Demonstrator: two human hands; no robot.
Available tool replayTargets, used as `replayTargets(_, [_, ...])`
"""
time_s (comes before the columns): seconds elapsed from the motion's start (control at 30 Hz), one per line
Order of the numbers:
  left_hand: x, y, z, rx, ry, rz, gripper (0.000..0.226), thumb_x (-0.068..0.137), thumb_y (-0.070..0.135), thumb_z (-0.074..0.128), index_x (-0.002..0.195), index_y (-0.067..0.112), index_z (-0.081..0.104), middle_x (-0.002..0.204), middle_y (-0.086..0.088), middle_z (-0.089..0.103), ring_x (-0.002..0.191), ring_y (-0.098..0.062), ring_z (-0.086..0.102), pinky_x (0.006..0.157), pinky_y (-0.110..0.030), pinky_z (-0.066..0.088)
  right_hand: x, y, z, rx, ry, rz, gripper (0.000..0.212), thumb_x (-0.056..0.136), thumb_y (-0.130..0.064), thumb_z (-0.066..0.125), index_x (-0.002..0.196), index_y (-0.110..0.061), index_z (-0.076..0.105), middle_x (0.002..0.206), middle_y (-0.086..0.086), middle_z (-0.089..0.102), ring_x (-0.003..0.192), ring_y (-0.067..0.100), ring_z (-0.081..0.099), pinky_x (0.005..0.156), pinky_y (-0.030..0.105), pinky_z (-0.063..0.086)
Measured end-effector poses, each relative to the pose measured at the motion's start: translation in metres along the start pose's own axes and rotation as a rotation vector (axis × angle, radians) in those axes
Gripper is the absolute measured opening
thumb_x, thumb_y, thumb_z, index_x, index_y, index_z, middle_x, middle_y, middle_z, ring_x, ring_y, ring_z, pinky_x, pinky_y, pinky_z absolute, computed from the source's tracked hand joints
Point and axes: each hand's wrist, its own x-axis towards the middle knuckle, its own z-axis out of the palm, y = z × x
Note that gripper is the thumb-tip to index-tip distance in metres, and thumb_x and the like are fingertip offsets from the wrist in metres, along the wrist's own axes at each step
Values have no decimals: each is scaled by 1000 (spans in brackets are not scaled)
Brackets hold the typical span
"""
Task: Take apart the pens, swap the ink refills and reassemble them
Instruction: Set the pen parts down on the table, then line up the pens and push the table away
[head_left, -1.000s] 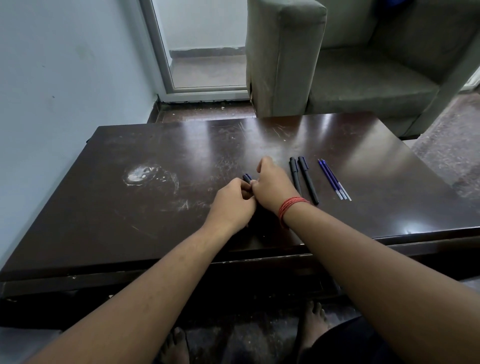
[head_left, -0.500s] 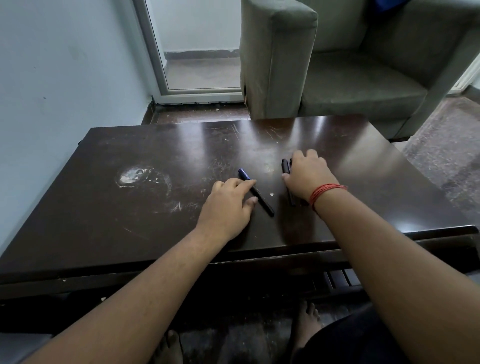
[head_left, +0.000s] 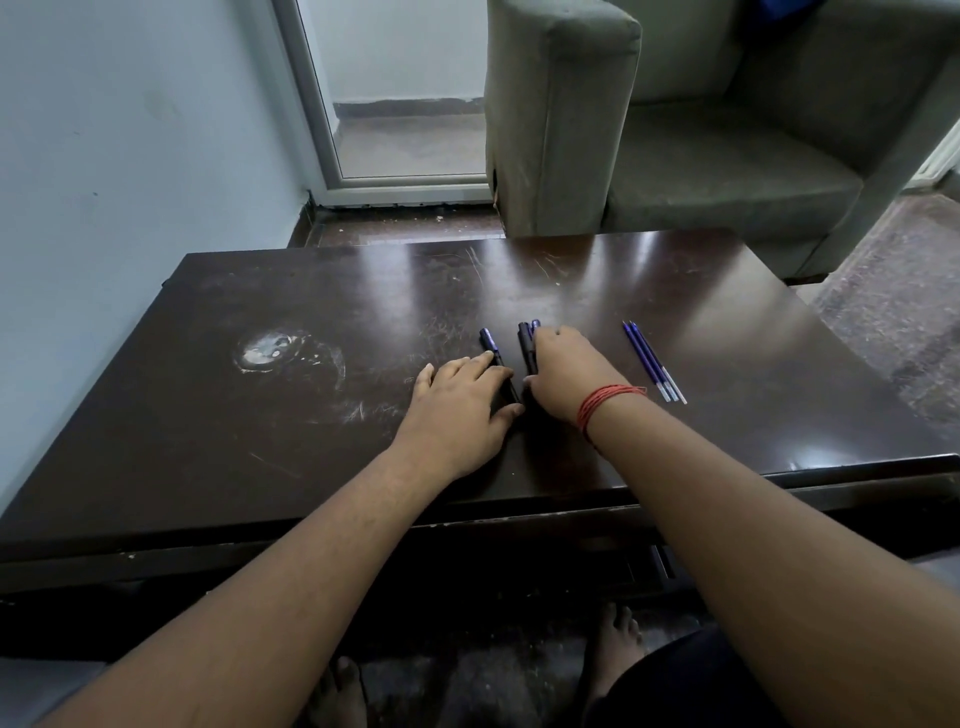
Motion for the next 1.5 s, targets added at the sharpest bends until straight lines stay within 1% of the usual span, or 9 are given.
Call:
replayTargets(0.17, [2, -16, -11, -47, -47, -22, 52, 95, 48, 54, 142, 26, 47, 156, 5, 42, 146, -19, 34, 121, -54, 21, 1, -27, 11, 59, -12, -62, 36, 90, -15, 61, 124, -7, 50, 124, 16, 50, 110, 32, 55, 90, 37, 45])
replayTargets(0.33, [-2, -34, -27, -61, -61, -19, 34, 89, 42, 59, 118, 24, 56, 122, 2, 66, 120, -24, 57, 103, -51, 43, -3, -49, 16, 116, -29, -96, 34, 86, -14, 66, 117, -5, 53, 119, 16, 50, 105, 33, 55, 82, 34, 42])
replayTargets(0.63, [-25, -80, -55, 29, -107, -165, 29, 85, 36, 64, 112, 25, 60, 118, 1, 68, 118, -27, 59, 99, -47, 45, -9, -107, 37, 179, -52, -186, 24, 90, -13, 61, 110, -4, 54, 118, 17, 46, 96, 34, 56, 79, 34, 42])
replayTargets(0.83, [-38, -90, -69, 112, -102, -235, 15, 89, 24, 56, 102, 20, 64, 106, -7, 66, 106, -33, 58, 86, -42, 50, -11, -130, 49, 180, -32, -254, 24, 90, -15, 62, 109, -2, 54, 114, 17, 47, 98, 35, 55, 80, 34, 43])
replayTargets(0.97, [-39, -87, -69, 185, -87, -238, 17, 93, 30, 56, 105, 18, 62, 112, -5, 62, 109, -33, 54, 87, -43, 46, -9, -127, 50, 167, -25, -285, 23, 89, -15, 63, 108, -4, 56, 111, 16, 49, 97, 35, 56, 77, 30, 40])
replayTargets(1.13, [-36, -82, -70, 208, -88, -248, 40, 93, 47, 59, 121, 19, 59, 126, -4, 56, 122, -33, 48, 109, -49, 36, -4, -113, 34, 194, -33, -304, 30, 89, -20, 63, 118, -12, 60, 113, 13, 55, 100, 31, 58, 83, 33, 46])
replayTargets(1.27, [-35, -61, -64, 193, 23, -156, 46, 94, 50, 56, 130, 20, 55, 135, -2, 53, 130, -29, 44, 120, -55, 20, 0, -73, 0, 158, 51, -250, 29, 90, -26, 66, 117, -16, 63, 116, 9, 60, 103, 27, 60, 90, 36, 50])
replayTargets(1.37, [-35, -30, -50, 185, 35, -17, 55, 94, 52, 53, 139, 21, 48, 149, 1, 44, 140, -25, 35, 122, -55, 12, -3, -20, -25, 57, 112, -140, 32, 90, -28, 66, 118, -13, 62, 118, 10, 59, 108, 30, 58, 93, 36, 48])
replayTargets(1.5, [-30, 16, -22, 219, -53, 117, 69, 96, 57, 45, 154, 24, 29, 165, 0, 22, 152, -25, 16, 124, -55, 5, -6, 57, -43, -48, 121, 152, 43, 90, -31, 64, 121, -4, 54, 126, 21, 52, 114, 42, 53, 99, 45, 46])
